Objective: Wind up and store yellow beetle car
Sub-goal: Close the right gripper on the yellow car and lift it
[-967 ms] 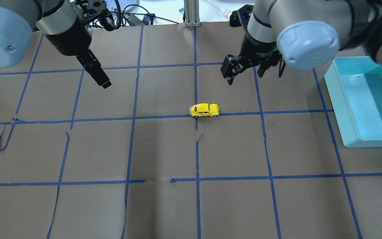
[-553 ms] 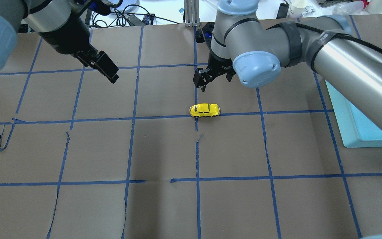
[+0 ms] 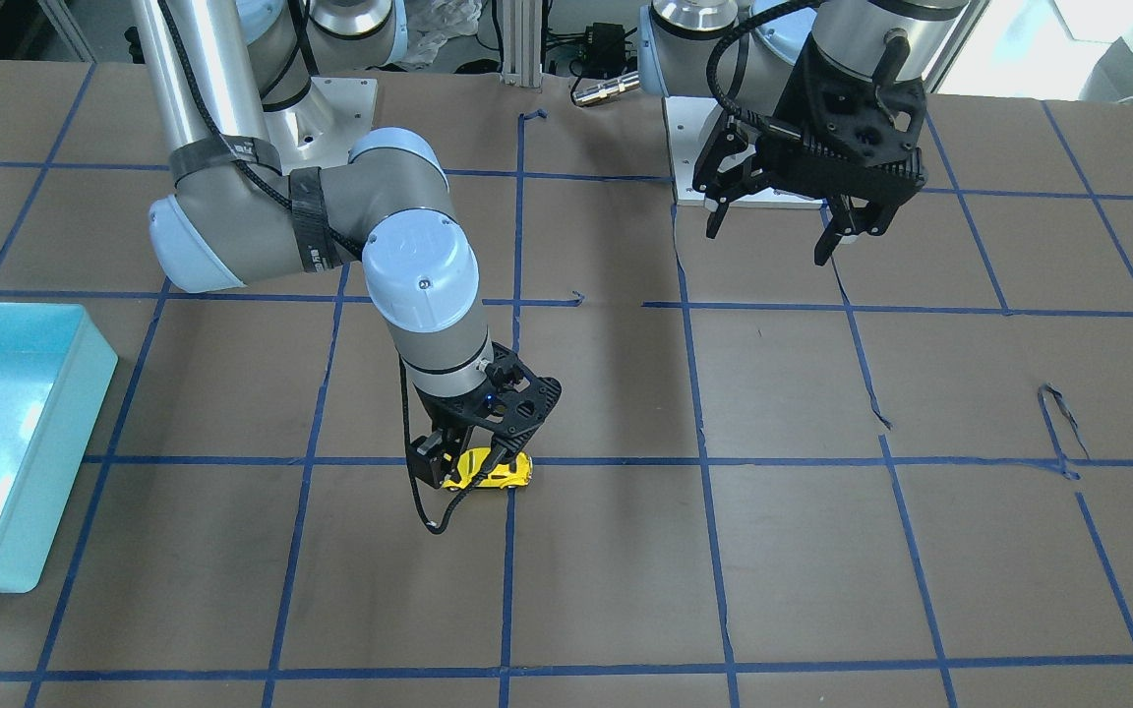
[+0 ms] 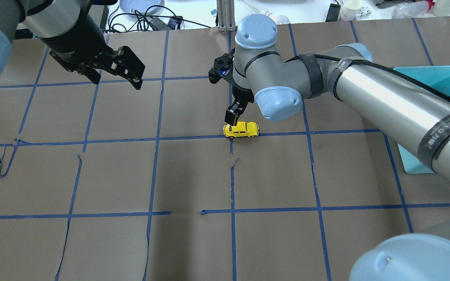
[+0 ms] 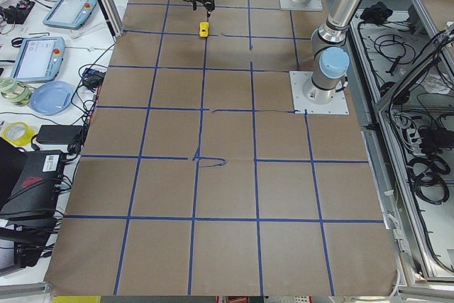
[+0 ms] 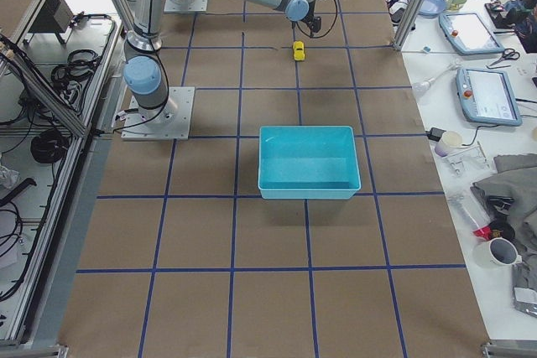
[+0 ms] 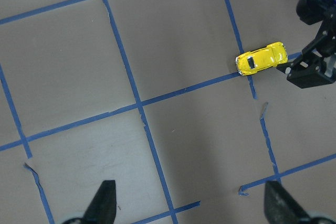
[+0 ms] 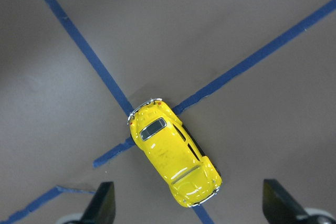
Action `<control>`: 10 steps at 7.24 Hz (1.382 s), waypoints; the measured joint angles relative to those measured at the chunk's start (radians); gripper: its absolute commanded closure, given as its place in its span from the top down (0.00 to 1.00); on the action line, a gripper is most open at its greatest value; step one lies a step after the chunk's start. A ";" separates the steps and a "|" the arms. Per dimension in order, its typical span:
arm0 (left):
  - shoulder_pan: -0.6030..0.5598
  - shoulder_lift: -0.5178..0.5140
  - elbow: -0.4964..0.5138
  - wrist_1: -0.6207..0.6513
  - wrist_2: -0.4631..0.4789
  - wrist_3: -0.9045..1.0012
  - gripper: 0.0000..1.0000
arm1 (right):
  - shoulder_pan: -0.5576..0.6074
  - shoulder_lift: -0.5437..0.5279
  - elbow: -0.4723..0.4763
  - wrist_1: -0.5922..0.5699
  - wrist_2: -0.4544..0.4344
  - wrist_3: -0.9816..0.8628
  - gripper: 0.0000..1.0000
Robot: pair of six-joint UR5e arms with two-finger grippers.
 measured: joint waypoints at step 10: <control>-0.014 -0.001 -0.006 0.003 0.054 -0.140 1.00 | 0.039 0.097 0.042 -0.095 -0.042 -0.436 0.12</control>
